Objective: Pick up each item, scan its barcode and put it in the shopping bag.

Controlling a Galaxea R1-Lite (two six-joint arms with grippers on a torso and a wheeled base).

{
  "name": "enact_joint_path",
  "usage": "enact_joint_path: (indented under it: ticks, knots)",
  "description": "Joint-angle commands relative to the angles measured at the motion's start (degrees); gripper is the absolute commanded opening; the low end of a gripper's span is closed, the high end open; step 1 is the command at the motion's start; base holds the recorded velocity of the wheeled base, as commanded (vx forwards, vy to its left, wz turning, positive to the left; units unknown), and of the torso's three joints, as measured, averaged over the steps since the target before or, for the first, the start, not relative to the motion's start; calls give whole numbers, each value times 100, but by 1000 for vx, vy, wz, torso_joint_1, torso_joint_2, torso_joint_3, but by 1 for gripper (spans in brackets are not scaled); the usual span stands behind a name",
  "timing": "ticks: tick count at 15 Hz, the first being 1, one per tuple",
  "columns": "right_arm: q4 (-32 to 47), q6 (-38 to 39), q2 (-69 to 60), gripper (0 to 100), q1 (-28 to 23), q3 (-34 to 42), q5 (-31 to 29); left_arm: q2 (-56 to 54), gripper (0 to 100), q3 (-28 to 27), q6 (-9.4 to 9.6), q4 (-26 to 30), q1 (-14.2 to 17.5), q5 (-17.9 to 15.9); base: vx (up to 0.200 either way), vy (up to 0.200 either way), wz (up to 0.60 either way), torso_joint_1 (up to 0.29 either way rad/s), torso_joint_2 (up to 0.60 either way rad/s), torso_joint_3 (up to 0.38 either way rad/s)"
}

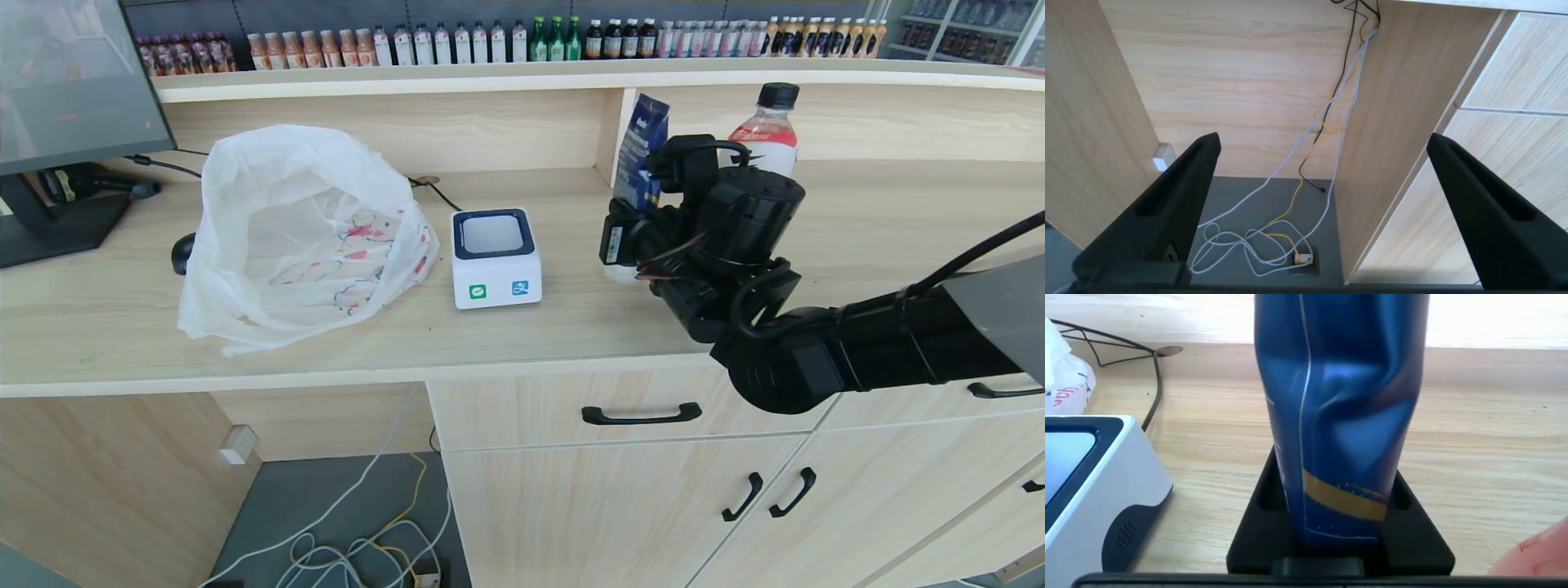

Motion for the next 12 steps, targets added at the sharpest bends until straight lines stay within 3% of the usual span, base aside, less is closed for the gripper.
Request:
enact_joint_path:
  ticks: [1, 12]
  knots:
    - [2, 0, -11, 0, -3, 11, 1, -1, 100, 0, -1, 0, 4, 1, 0, 0, 0, 0, 0, 0]
    - [2, -219, -310, 0, 50, 20, -8, -1, 100, 0, -1, 0, 4, 1, 0, 0, 0, 0, 0, 0]
